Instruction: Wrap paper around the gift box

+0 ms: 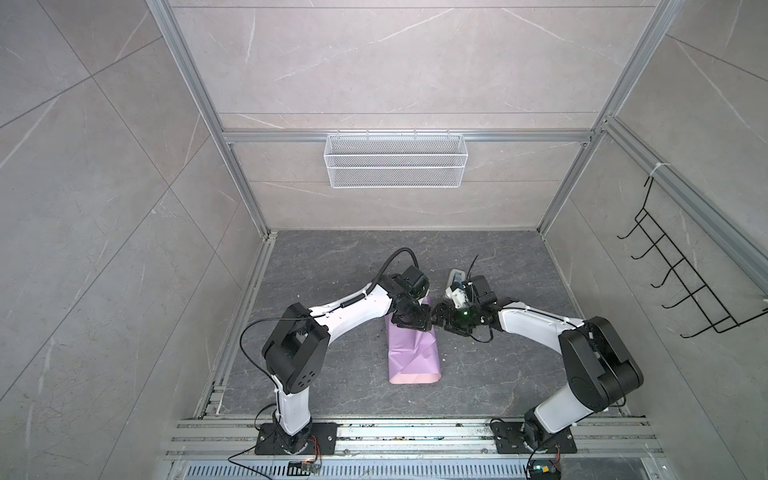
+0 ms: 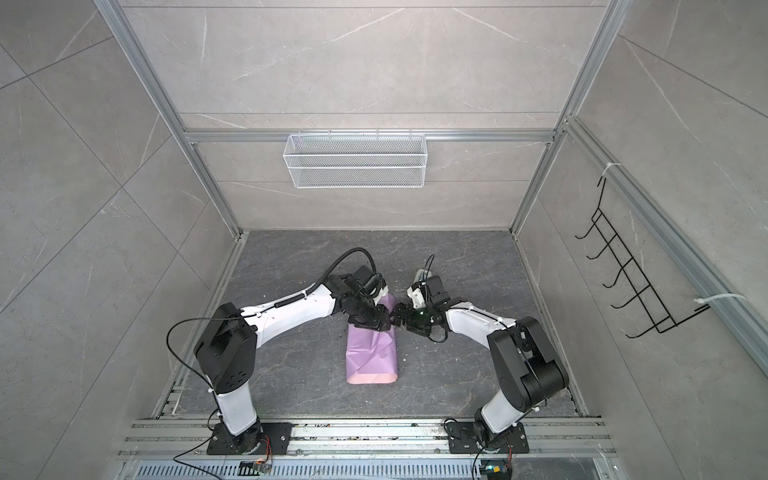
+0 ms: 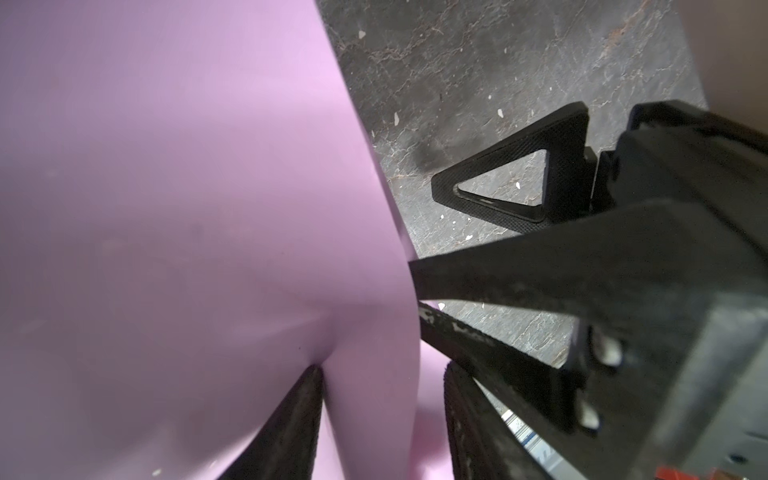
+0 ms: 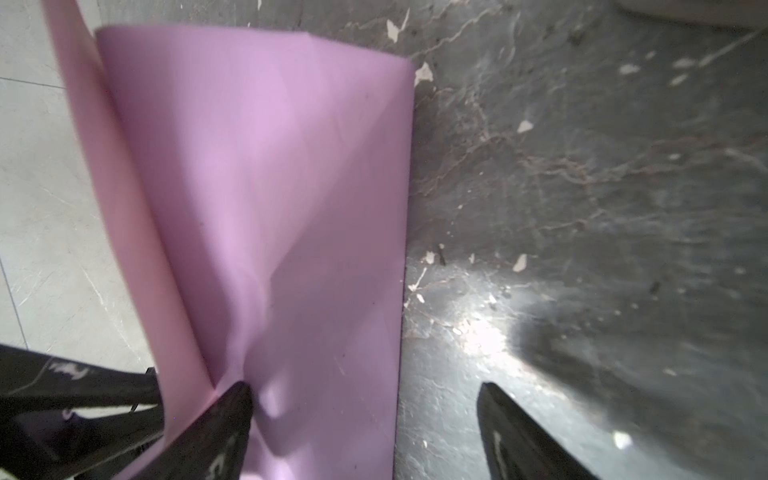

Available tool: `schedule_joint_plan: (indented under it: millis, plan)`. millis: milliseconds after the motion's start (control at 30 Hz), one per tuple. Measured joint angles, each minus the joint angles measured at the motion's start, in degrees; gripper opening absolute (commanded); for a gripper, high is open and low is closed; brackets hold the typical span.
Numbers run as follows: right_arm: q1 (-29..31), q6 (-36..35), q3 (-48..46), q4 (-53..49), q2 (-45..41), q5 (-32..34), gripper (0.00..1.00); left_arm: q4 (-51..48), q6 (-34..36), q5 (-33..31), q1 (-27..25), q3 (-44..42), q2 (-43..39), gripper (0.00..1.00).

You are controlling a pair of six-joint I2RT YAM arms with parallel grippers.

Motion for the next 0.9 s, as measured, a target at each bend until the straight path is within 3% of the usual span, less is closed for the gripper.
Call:
schedule_joint_plan:
  millis: [233,467,900]
  plan:
    - [-1.36,-0.48,1.62,-3.85,-0.22,0.9,0.87,1.01,-0.52,0.48,0.0,-0.22,-0.17,0.63]
    - [-6.4,-1.31,1.73,-6.58,-0.79,1.01,0.87,1.51,-0.76,1.31,-0.02,-0.35,-0.35,0.7]
    - [-5.84,0.7,1.73,2.43,-0.42,-6.54,0.91,2.01,-0.76,1.68,-0.07,-0.61,-0.57,0.73]
